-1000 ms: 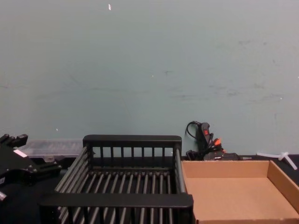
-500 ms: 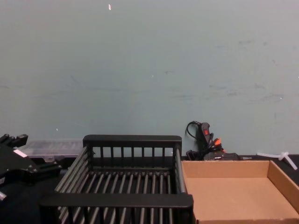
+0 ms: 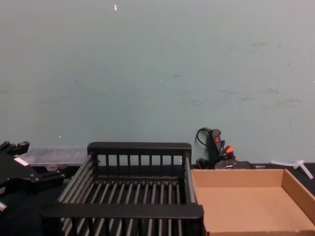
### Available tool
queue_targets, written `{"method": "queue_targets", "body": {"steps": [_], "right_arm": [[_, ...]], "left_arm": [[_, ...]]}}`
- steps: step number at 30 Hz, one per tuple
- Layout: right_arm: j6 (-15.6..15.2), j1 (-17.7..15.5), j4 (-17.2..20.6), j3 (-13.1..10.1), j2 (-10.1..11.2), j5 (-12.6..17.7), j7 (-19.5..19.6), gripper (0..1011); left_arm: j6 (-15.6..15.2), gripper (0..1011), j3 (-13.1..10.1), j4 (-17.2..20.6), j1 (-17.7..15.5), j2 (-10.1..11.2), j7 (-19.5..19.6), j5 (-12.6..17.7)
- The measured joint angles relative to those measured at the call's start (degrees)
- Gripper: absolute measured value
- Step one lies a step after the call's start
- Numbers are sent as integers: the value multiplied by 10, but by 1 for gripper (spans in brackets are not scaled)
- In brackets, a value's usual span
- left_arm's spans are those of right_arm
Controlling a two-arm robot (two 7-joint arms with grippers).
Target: Pick up the white tape and place it into the black box , Pick up the silver tape and place it into the brown box.
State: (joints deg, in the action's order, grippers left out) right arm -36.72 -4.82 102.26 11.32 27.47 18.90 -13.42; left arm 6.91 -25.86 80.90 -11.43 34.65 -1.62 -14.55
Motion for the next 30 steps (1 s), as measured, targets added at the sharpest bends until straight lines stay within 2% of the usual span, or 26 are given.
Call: {"method": "queue_targets", "body": {"steps": [5,10,12,15,30], "right_arm": [[0,0,0,0,0,0,0,492],[0,0,0,0,0,1,0,359],[0,0,0,0,0,1,0,250],[0,0,0,0,0,1,0,198],[4,-3,4,-8,-4,1,-4,177]], "left_arm": [[0,1001,0,0,0,0,0,0],[0,1001,0,0,0,0,0,0],[0,1001,0,0,0,0,0,0],[0,1001,0,0,0,0,0,0],[0,1001,0,0,0,0,0,0]]}}
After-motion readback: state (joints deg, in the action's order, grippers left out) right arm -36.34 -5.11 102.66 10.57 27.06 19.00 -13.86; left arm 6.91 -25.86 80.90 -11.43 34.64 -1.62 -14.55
